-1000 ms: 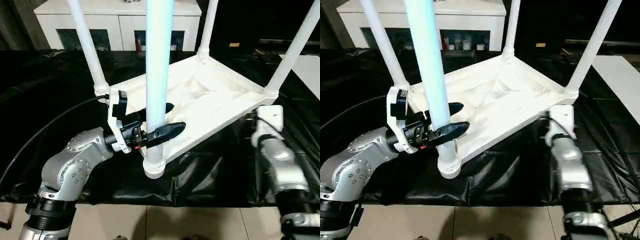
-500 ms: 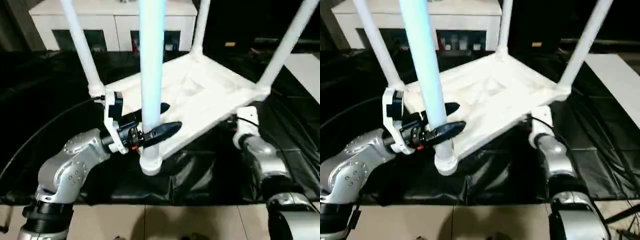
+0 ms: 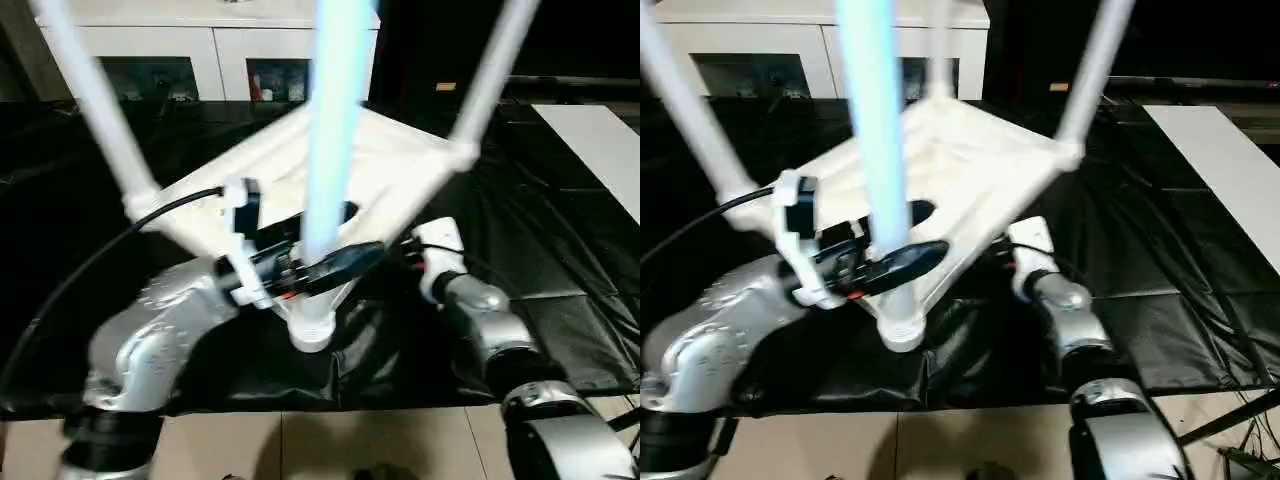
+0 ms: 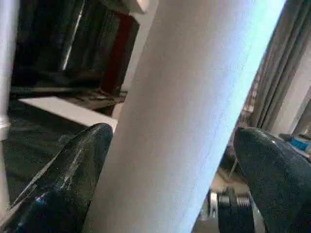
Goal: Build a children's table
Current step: Rotate table base
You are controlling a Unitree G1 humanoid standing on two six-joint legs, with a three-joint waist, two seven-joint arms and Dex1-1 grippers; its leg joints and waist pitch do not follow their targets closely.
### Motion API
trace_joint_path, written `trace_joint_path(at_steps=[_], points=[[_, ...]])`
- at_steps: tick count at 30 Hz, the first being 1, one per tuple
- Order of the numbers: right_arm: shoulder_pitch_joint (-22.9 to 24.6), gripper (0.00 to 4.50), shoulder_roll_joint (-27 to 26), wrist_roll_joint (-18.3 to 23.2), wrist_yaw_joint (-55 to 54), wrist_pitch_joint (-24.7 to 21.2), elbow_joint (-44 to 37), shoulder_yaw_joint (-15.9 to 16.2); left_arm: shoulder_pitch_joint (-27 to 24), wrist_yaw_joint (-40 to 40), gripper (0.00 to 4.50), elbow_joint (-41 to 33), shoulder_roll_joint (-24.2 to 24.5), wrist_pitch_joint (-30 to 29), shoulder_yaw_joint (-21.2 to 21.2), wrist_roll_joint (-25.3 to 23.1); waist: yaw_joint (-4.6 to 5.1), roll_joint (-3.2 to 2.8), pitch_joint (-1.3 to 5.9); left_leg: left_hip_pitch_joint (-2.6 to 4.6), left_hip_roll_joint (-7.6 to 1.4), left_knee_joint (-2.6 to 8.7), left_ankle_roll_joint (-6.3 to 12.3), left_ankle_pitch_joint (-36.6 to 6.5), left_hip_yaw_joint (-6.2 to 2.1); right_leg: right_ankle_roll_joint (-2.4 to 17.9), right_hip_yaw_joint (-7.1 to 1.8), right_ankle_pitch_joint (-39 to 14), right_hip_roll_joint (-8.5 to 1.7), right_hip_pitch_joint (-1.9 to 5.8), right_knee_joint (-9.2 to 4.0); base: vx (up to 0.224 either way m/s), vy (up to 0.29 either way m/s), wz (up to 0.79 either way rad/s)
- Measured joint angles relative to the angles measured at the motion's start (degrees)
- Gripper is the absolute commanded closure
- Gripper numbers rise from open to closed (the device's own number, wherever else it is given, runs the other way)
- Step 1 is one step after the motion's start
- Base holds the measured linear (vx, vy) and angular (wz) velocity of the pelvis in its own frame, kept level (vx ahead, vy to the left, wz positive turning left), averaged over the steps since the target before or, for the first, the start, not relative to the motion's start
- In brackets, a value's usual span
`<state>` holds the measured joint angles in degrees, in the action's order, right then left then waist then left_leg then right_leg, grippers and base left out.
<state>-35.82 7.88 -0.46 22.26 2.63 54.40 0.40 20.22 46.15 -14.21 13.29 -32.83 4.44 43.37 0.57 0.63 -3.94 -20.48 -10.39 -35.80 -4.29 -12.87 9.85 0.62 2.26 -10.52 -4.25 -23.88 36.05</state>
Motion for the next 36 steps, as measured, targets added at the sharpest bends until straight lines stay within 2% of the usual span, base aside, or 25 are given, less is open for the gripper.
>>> trace_joint_path(at_steps=[2, 6, 11, 19, 25, 29, 31, 36], points=[[0.00, 0.97, -0.93, -0.09, 0.51, 0.23, -0.01, 0.26, 1.19, -0.54, 0.07, 0.50, -1.04, 0.43, 0.78, -0.67, 0.03, 0.05, 0.01, -0.01, 0.00, 0.00, 0.05, 0.03, 0.00, 0.01, 0.00, 0.00, 0.00, -0.02, 0.00, 0.000, 0.000, 0.00], [0.00, 0.97, -2.82, -0.39, 1.72, 1.21, -0.07, 1.56, 5.06, -2.65, 0.07, 5.39, -3.79, 4.00, 2.53, -5.74, 0.02, 0.13, 0.04, 0.01, -0.02, -0.02, 0.17, 0.10, 0.00, 0.04, 0.01, 0.02, 0.01, 0.00, 0.01, 0.000, 0.000, 0.00], [-0.02, 0.97, -3.80, -0.43, 1.69, 1.89, -0.26, 1.79, 10.42, -5.70, 0.07, 13.98, -7.02, 10.18, 4.57, -12.95, -0.70, 0.14, 0.05, 0.06, -0.01, -0.03, 0.14, 0.09, 0.01, 0.10, 0.03, 0.06, -0.03, 0.11, 0.01, 0.000, 0.000, 0.00], [1.38, 0.97, -1.95, 0.09, 1.73, 1.89, -2.47, 0.87, 14.41, -8.90, 0.07, 22.31, -11.76, 15.90, 7.33, -18.51, -2.22, 0.12, 0.06, 0.06, -0.01, -0.07, 0.31, 0.19, 0.05, 0.10, 0.08, 0.06, -0.09, 0.12, -0.06, 0.000, 0.000, 0.00], [2.89, 0.97, -0.18, 0.55, 0.45, 1.90, -3.94, -0.59, 16.06, -11.41, 0.07, 27.93, -14.25, 20.85, 7.96, -22.86, -2.61, 0.09, 0.06, 0.19, -0.02, -0.07, 0.32, 0.19, 0.06, 0.16, 0.13, 0.10, -0.13, 0.14, -0.04, 0.000, 0.000, 0.00], [3.08, 0.97, 0.63, 0.86, -0.64, 1.90, -5.15, -1.33, 16.40, -11.93, 0.07, 29.85, -14.19, 22.53, 7.71, -24.00, -2.56, 0.07, 0.06, 0.13, -0.02, -0.07, 0.30, 0.19, 0.07, 0.23, 0.12, 0.14, -0.14, 0.15, -0.04, 0.000, 0.000, 0.00], [3.10, 0.97, 2.13, 1.10, -0.75, 1.90, -6.49, -2.58, 16.30, -10.85, 0.07, 29.59, -12.67, 22.70, 7.14, -23.88, -2.60, 0.05, 0.05, 0.04, -0.02, -0.06, 0.30, 0.19, 0.07, 0.23, 0.13, 0.14, -0.14, 0.14, -0.04, 0.000, 0.000, 0.00], [4.61, 0.97, 6.37, 3.11, 0.61, 1.64, -12.18, -5.10, 11.08, 0.02, 0.07, 26.18, -3.65, 20.97, 6.97, -21.79, -2.46, -0.15, 0.15, 0.06, -0.07, 0.01, 0.32, 0.20, 0.05, 0.17, 0.17, 0.10, -0.05, 0.02, -0.03, 0.000, 0.000, 0.00]])
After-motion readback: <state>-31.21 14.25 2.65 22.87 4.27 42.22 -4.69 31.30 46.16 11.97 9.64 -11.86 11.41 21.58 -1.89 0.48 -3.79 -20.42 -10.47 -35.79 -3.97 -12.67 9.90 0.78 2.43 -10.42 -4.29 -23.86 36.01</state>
